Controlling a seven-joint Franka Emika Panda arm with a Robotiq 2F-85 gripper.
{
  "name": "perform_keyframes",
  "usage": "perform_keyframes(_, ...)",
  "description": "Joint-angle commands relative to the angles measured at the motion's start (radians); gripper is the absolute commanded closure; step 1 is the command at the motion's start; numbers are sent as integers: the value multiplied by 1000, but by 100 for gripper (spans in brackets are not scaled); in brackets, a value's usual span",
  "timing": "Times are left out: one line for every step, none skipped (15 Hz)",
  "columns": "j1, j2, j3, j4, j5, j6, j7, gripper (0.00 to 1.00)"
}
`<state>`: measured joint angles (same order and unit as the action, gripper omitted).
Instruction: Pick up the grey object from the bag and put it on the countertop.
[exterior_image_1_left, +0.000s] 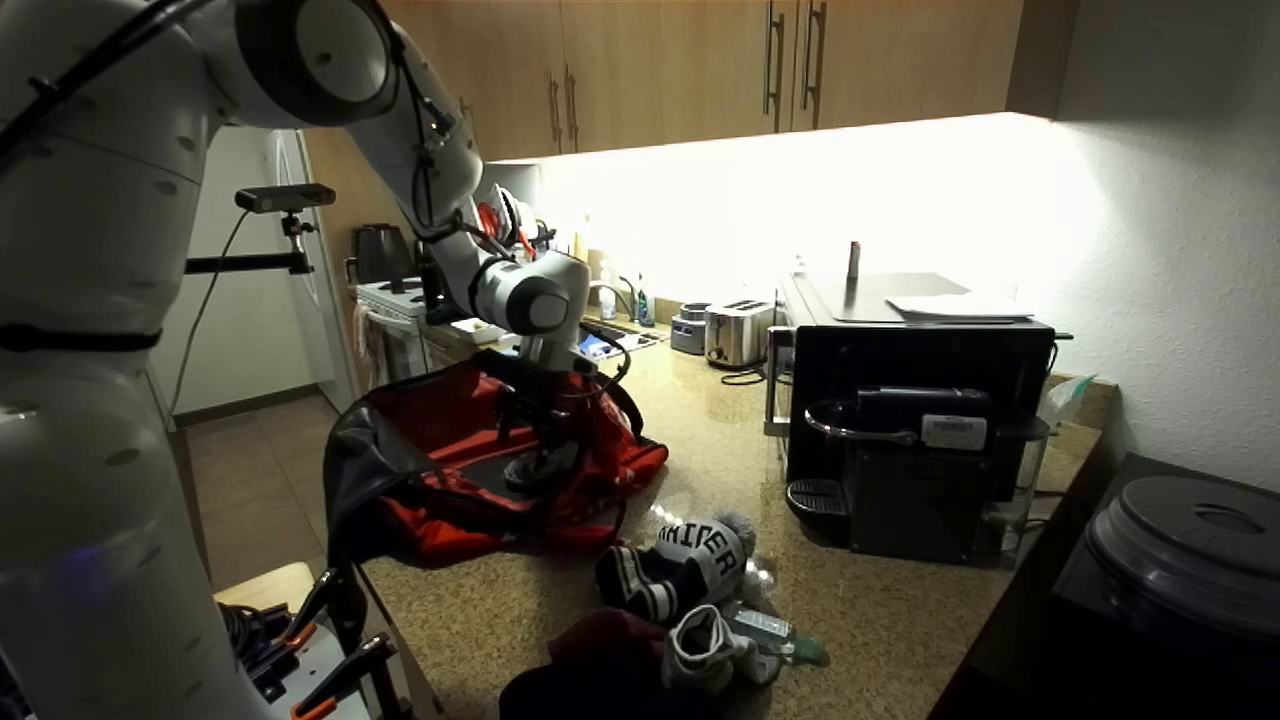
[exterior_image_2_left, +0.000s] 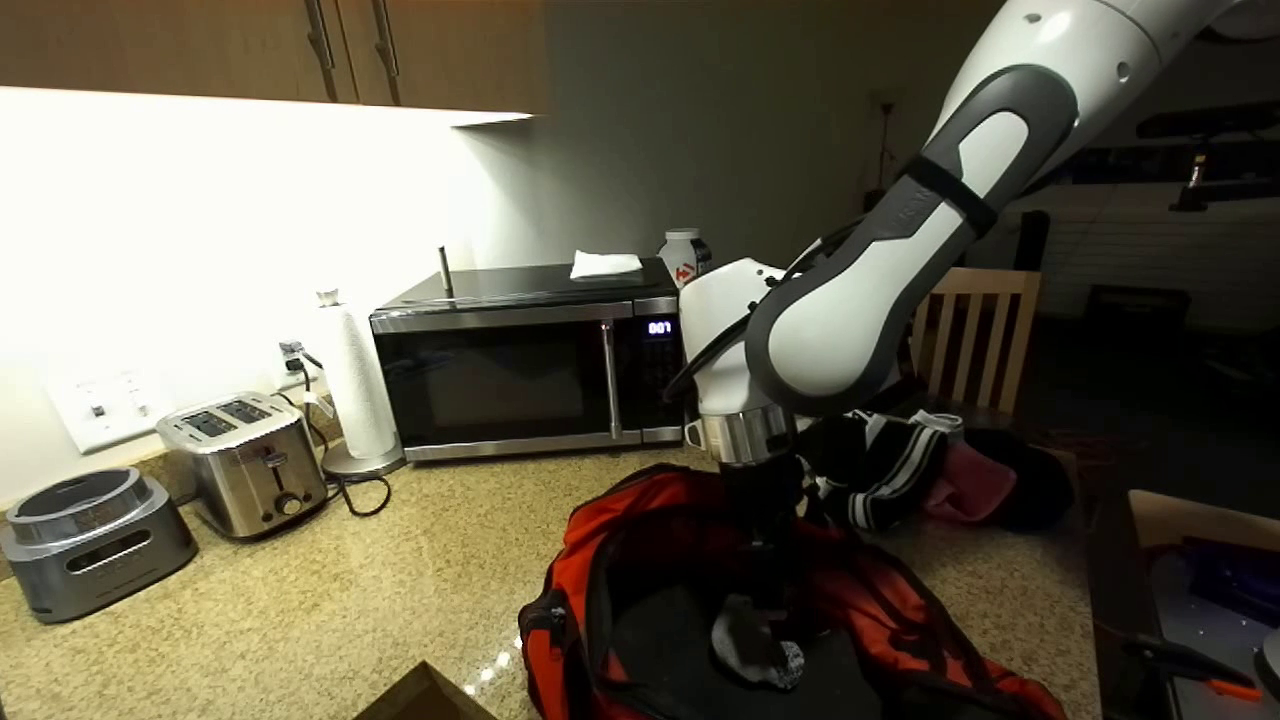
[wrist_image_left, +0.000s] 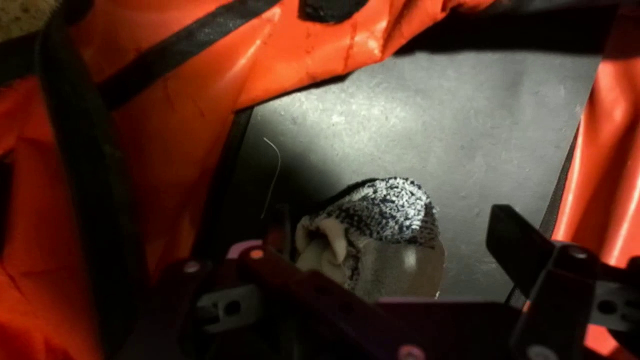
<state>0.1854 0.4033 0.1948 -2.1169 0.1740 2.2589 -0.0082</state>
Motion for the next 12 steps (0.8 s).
perform_keyframes(0,-29,7,-43,4,34,-9,0)
perform_keyframes(1,-27,7,-43,0,39,-8,0)
perform_keyframes(2,-27,7,-45,-1,44,-8,0)
perform_keyframes(3,-27,7,-46,-1,48,-8,0)
perform_keyframes(4,-27,6,-48,-5,53,-7,0)
perform_keyframes(5,-26,5,-48,-8,58,-6,0)
perform_keyframes(5,-26,6,-48,-10,62,-8,0)
perform_keyframes(6,-25,5,-47,-12,65,-8,0)
perform_keyframes(7,-23,5,-46,-15,66,-9,0)
perform_keyframes(7,-20,5,-44,-17,67,-10,0)
perform_keyframes(7,-19,5,-44,-16,67,-10,0)
perform_keyframes(7,-18,6,-43,-17,68,-11,0)
